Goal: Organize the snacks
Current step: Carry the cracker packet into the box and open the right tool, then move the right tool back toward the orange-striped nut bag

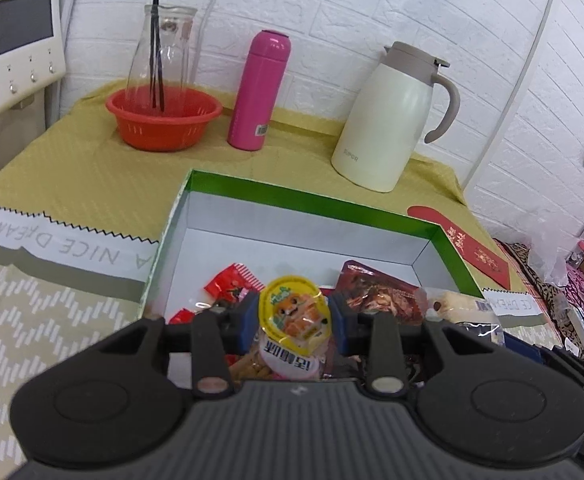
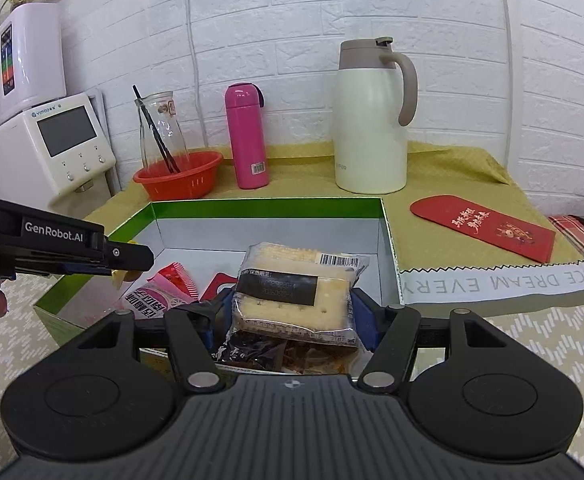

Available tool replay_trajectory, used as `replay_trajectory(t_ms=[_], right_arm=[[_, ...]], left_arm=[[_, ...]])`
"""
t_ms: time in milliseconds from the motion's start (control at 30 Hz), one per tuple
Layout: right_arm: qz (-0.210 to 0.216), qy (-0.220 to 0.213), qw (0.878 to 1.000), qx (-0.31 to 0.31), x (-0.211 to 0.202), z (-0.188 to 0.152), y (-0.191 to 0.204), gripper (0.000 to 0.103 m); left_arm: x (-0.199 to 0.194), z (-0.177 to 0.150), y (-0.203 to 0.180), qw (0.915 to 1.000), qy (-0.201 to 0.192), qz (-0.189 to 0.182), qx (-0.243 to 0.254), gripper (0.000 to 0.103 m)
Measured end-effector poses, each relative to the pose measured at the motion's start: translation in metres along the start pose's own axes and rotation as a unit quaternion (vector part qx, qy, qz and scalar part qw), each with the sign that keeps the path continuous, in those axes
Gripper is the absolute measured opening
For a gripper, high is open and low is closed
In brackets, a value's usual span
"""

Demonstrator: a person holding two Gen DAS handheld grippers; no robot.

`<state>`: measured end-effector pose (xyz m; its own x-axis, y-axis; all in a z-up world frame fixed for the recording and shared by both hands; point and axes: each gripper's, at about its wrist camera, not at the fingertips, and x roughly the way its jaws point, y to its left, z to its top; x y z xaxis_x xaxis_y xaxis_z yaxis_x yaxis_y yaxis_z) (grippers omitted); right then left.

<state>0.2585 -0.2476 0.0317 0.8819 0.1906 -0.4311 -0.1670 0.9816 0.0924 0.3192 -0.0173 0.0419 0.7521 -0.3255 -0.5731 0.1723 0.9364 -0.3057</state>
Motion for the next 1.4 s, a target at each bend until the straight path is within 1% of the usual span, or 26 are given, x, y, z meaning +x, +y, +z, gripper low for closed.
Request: replay_trajectory(t_ms=[100, 167, 200, 233, 267, 300, 400, 467, 500, 567, 600, 733, 933, 1133, 1233, 1300, 1400], right_arm=[[0.001, 0.002, 1.0, -0.006, 0.008, 0.0, 0.003, 0.101], [0.013, -0.002, 1.0, -0.016, 0.012, 0.0, 0.005, 0.103], [0.02, 0.001, 1.0, -0.017, 0.013, 0.0, 0.006, 0.103], [0.027, 0.002, 1.0, -0.016, 0.013, 0.0, 0.007, 0.103], [0.032, -0.001, 0.999, -0.021, 0.013, 0.0, 0.009, 0.103], [0.032, -0.005, 0.999, -0.027, 0.012, -0.001, 0.011, 0.103], [0.029, -0.018, 0.998, -0.047, 0.006, -0.001, 0.017, 0.103], [0.019, -0.02, 0.998, -0.061, 0.004, -0.002, 0.02, 0.103], [0.017, -0.021, 0.997, -0.067, 0.004, -0.002, 0.021, 0.103], [0.014, -0.02, 0.997, -0.071, 0.002, -0.004, 0.022, 0.103], [0.013, -0.019, 0.997, -0.071, 0.002, -0.004, 0.022, 0.103], [0.01, -0.02, 0.997, -0.068, -0.006, -0.006, 0.021, 0.103], [0.013, -0.037, 0.997, -0.065, -0.03, -0.008, 0.023, 0.103], [0.009, -0.046, 0.996, -0.071, -0.06, -0.017, 0.026, 0.103], [0.002, -0.046, 0.997, -0.069, -0.078, -0.025, 0.026, 0.103], [-0.003, -0.037, 0.997, -0.065, -0.091, -0.034, 0.024, 0.103], [0.01, -0.025, 0.998, -0.06, -0.116, -0.059, 0.023, 0.103]], left_arm=[[0.007, 0.0, 0.002, 1.0, 0.004, -0.002, 0.0, 0.036], [0.008, 0.0, 0.001, 0.9999, -0.003, -0.009, 0.005, 0.035], [0.008, 0.0, 0.0, 0.9999, -0.01, -0.009, 0.007, 0.041], [0.007, 0.0, 0.0, 0.9998, -0.018, -0.01, 0.007, 0.064], [0.004, -0.002, 0.0, 0.9995, -0.029, -0.012, 0.003, 0.068], [0.002, -0.002, 0.001, 0.9991, -0.039, -0.016, -0.001, 0.067], [-0.002, -0.002, 0.002, 0.9987, -0.039, -0.026, -0.018, 0.074], [-0.005, -0.003, 0.002, 0.9989, -0.036, -0.009, -0.028, 0.081], [-0.007, -0.004, 0.0, 0.999, -0.038, 0.006, -0.024, 0.095], [-0.012, -0.006, -0.003, 0.998, -0.054, 0.031, -0.011, 0.094], [-0.014, -0.007, -0.003, 0.9979, -0.054, 0.035, -0.009, 0.094], [-0.026, -0.011, 0.0, 0.9978, -0.055, 0.032, -0.018, 0.094], [-0.049, -0.02, -0.006, 0.9974, -0.061, 0.038, -0.004, 0.094], [-0.078, -0.038, -0.021, 0.997, -0.064, 0.04, 0.016, 0.094], [-0.093, -0.05, -0.027, 0.9977, -0.055, 0.036, 0.016, 0.094], [-0.104, -0.062, -0.03, 0.9982, -0.045, 0.033, 0.019, 0.094], [-0.12, -0.086, -0.033, 0.998, -0.047, 0.032, 0.028, 0.094]])
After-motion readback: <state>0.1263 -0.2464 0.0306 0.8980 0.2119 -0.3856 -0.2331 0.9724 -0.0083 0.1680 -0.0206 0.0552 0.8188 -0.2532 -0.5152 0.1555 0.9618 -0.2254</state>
